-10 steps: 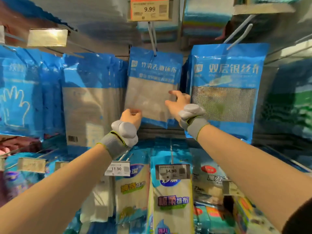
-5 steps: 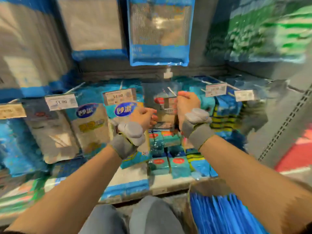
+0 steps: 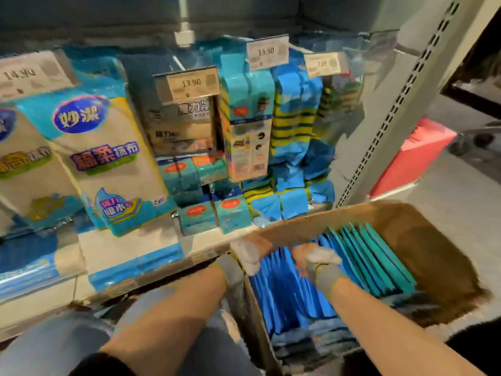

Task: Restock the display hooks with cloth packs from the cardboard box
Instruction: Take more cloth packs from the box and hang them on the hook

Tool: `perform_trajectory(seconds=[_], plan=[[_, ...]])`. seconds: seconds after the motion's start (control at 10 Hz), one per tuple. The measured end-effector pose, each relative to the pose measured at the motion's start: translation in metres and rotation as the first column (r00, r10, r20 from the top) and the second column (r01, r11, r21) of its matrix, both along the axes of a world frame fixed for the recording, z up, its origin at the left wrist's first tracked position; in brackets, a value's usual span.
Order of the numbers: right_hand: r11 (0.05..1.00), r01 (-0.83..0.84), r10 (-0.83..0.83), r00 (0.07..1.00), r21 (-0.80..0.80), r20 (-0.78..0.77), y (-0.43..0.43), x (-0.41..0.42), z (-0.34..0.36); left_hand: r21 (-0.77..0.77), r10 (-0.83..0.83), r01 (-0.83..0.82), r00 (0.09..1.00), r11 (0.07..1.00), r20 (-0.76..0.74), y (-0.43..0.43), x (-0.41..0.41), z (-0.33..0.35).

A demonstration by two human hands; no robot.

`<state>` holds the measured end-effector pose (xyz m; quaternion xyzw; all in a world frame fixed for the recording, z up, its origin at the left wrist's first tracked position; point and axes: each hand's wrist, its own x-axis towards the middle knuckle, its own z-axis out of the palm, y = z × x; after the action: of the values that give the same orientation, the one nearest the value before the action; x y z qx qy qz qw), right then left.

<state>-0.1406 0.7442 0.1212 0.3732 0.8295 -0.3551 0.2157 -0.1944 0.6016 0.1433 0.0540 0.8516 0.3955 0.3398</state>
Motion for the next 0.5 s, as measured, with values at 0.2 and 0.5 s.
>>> perform_trajectory(seconds=[0.2,0.5], plan=[[0.975,-0.189,0.157,0.958,0.118,0.242,0.017,0.037,-0.038,-0.221,-0.236,0.228,0.972,0.948,-0.008,0.018,0.005,-0.051],[0.952,-0.307,0.297,0.913,-0.007,0.279,0.016,0.036,-0.068,-0.563,-0.664,0.527,0.746,0.637,-0.052,0.017,-0.007,-0.075]])
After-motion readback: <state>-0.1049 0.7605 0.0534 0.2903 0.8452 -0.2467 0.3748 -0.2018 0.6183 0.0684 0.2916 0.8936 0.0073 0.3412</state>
